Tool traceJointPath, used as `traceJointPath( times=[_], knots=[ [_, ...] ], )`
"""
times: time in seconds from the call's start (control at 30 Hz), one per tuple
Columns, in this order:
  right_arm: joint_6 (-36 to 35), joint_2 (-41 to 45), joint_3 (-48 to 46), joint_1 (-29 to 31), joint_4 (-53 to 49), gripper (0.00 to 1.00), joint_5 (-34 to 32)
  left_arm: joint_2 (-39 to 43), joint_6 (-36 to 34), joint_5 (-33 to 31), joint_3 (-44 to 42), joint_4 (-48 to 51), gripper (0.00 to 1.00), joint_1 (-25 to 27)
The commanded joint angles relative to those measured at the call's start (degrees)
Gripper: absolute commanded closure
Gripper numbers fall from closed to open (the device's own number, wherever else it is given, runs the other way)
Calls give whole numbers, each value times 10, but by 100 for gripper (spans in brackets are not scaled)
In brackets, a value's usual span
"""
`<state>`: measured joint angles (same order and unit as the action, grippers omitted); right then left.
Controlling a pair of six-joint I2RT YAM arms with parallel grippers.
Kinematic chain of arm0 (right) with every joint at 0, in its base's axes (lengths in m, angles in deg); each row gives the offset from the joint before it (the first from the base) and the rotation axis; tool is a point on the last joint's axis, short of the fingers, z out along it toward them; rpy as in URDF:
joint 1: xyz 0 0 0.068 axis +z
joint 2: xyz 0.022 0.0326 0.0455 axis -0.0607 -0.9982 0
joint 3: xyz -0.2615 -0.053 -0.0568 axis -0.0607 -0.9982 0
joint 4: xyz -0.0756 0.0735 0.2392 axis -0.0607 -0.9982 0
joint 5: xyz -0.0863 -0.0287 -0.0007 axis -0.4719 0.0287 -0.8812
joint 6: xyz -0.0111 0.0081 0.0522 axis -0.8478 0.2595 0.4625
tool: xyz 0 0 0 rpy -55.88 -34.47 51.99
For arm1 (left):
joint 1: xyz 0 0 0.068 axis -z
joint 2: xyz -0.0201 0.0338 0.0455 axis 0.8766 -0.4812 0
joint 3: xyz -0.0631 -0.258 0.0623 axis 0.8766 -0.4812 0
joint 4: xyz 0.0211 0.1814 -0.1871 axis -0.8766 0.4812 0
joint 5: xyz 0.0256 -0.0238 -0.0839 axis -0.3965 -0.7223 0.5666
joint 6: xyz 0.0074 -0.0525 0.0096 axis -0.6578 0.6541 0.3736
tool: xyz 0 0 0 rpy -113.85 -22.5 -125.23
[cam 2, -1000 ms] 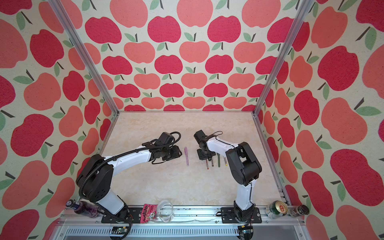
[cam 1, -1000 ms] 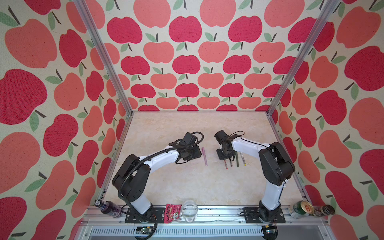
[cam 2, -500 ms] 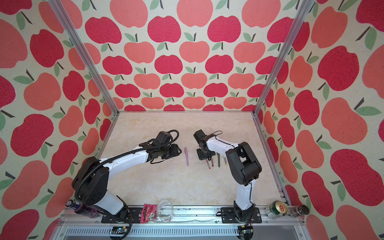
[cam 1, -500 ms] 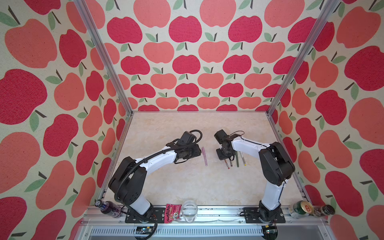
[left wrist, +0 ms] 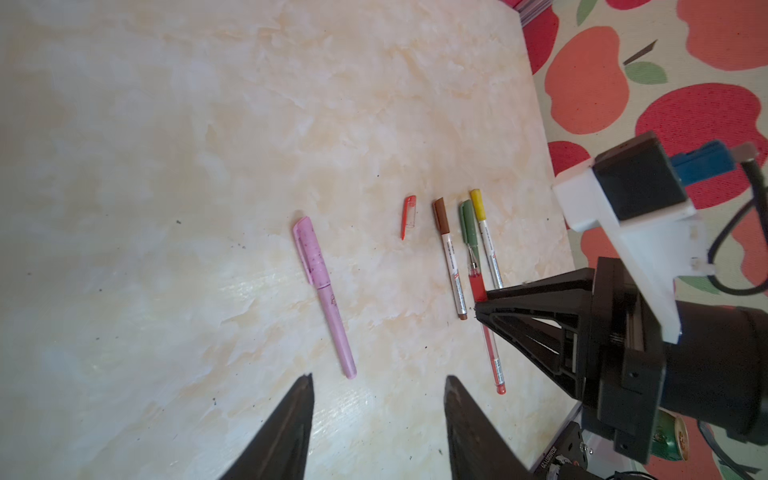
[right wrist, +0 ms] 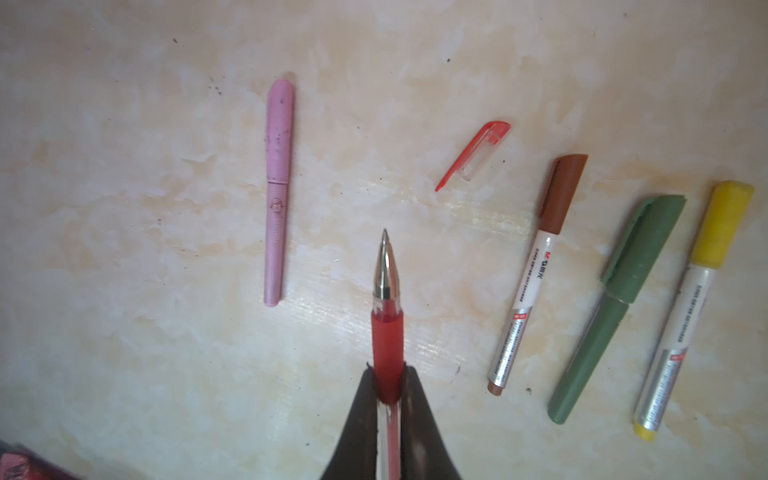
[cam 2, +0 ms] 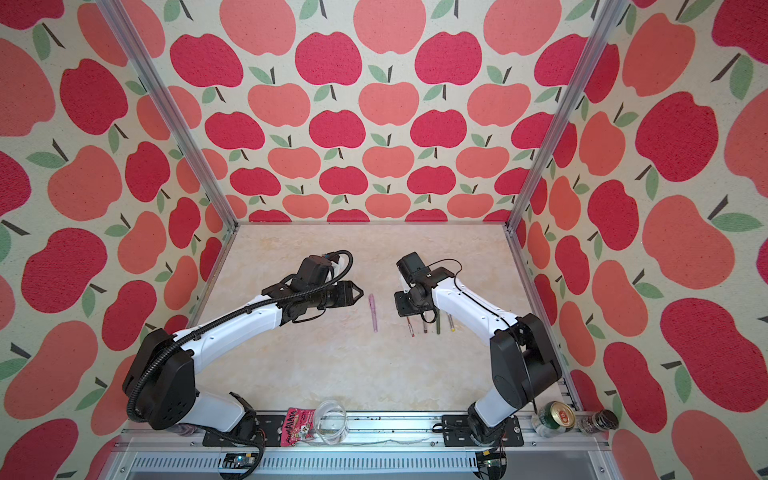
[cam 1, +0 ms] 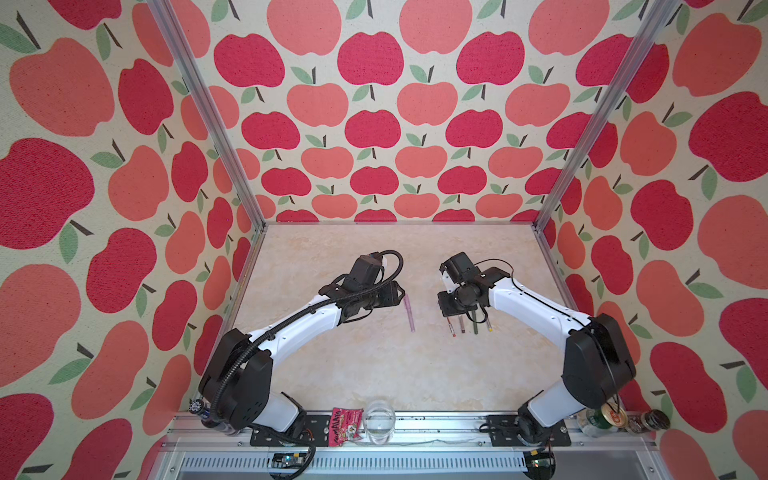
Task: Insert the pens into the pen caps
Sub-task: 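Grasp the red gel pen with the right gripper and lift it upright, then pass the red gel pen to the left gripper and release it from the right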
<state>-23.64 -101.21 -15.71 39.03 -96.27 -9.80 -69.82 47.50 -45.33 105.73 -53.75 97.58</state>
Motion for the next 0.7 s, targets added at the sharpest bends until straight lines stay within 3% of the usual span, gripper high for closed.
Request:
traceJointPath(
  times=[0.0,0.13,0.3,0.47,0.67],
  knots=[
    [41,52,-6,-18,61,90,92,27,-64,104,-37,-87,46,-1],
    [96,99,-23,-41,157,92,187,41,-59,190,-74,-173,44,-3],
    [147,122,-34,-49,227,92,259,28,-10,258,-106,-321,41,1],
    [183,136,-56,-46,280,92,287,-3,18,289,-101,-392,41,10],
    [221,144,-84,-44,331,94,315,-23,24,280,-91,-404,42,11]
  ],
)
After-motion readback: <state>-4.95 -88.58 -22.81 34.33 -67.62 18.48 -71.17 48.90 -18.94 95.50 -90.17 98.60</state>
